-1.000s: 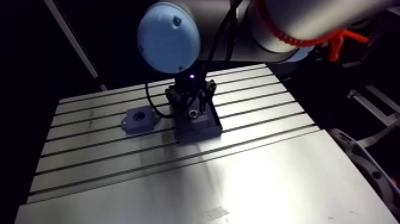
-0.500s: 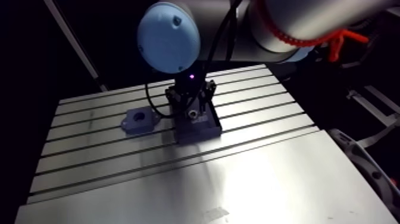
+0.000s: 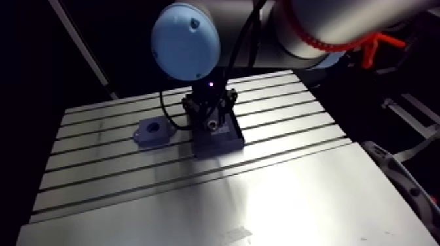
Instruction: Pick up the bearing and press it into the housing until flush.
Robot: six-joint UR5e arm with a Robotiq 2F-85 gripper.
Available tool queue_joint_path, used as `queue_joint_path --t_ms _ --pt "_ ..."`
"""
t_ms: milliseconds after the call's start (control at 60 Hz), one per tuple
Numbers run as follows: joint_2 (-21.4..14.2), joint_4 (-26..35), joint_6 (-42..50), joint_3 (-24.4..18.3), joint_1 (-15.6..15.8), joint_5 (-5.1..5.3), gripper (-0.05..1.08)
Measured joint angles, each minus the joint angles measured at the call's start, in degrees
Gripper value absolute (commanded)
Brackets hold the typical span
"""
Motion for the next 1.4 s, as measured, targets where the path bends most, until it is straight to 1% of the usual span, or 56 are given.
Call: queue_joint_path --t_ms 550,1033,1400 --pt "0.1 0.0 0.0 -0.1 0.1 -0.01 0.52" --pt "0.1 0.0 0.0 -0.2 0.0 -0.06 0.53" --pt "0.1 0.0 0.1 -0.1 0.0 -0.08 0.57"
